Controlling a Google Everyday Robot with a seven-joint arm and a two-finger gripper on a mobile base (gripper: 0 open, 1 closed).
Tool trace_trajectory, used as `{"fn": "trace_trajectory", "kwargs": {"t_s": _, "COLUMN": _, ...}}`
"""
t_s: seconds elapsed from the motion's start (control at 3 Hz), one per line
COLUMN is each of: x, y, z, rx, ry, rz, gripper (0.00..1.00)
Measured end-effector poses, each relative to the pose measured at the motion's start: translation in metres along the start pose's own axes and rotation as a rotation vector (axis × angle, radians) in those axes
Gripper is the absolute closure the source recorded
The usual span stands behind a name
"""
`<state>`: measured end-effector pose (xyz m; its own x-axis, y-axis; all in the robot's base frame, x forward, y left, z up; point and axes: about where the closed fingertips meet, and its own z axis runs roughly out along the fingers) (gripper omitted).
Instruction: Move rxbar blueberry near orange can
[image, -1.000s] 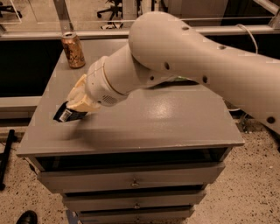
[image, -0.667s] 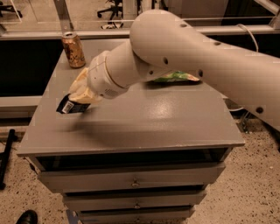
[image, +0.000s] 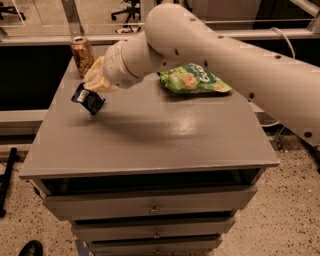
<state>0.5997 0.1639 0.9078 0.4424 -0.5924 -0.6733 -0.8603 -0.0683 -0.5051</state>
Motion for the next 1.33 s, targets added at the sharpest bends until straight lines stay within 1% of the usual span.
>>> {"fn": "trace_trajectory", "kwargs": {"t_s": 0.67, "x": 0.037, "y": -0.076, "z": 0.017, "rx": 0.06, "ry": 0.015, "rz": -0.034, "gripper": 1.0}}
{"fn": "trace_trajectory", "kwargs": {"t_s": 1.0, "x": 0.041, "y": -0.111, "z": 0.022, "rx": 0.077, "ry": 0.014, "rz": -0.063, "gripper": 1.0}}
{"fn": "trace_trajectory", "kwargs": {"t_s": 1.33, "x": 0.039, "y": -0.133, "z": 0.032, "rx": 0.093, "ry": -0.003, "rz": -0.07, "gripper": 1.0}}
